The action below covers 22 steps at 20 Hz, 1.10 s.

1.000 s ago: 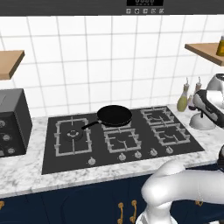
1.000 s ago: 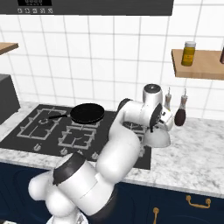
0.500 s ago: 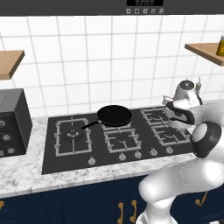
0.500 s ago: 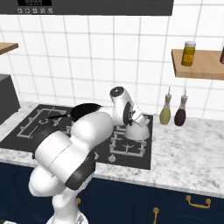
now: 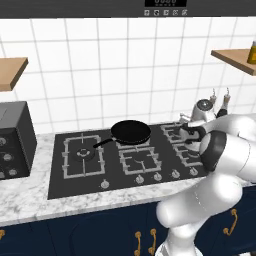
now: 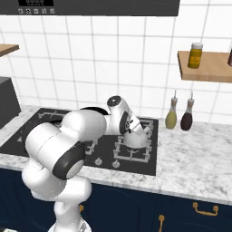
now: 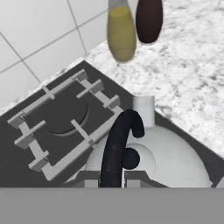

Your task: Pick the kettle from the counter and place it on a stove burner. Then turn the burner on.

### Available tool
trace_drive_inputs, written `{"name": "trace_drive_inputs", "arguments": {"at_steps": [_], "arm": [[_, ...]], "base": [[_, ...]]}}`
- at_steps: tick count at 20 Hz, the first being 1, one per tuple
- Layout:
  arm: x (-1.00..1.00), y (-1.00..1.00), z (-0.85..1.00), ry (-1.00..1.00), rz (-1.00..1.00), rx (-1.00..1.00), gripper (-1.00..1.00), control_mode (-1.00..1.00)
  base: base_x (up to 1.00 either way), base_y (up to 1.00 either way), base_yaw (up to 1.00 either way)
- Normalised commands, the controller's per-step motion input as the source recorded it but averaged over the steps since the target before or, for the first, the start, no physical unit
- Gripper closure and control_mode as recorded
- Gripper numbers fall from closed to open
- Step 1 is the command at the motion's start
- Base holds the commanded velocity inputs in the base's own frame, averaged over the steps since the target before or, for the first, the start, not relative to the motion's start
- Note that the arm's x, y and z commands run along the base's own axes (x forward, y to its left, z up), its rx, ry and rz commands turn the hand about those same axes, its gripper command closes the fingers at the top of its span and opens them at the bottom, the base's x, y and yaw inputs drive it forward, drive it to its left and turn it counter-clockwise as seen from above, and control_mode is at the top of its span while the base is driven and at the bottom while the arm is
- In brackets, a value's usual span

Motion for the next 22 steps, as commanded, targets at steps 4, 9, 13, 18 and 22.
{"name": "trace_drive_inputs", "arguments": {"at_steps": [4, 9, 13, 18, 22], "arm": [[0.00, 0.11, -0.31, -0.15, -0.01, 0.04, 1.00, -1.00], [0.00, 0.15, -0.24, -0.17, 0.00, 0.04, 1.00, -1.00], [0.00, 0.01, -0.01, -0.04, -0.01, 0.00, 1.00, -1.00], [0.00, 0.00, 0.00, 0.00, 0.00, 0.00, -1.00, -1.00], [0.00, 0.00, 0.00, 0.00, 0.00, 0.00, -1.00, -1.00]], "base": [[0.00, 0.00, 0.00], [0.00, 0.00, 0.00], [0.00, 0.00, 0.00], [0.00, 0.00, 0.00], [0.00, 0.00, 0.00]]}}
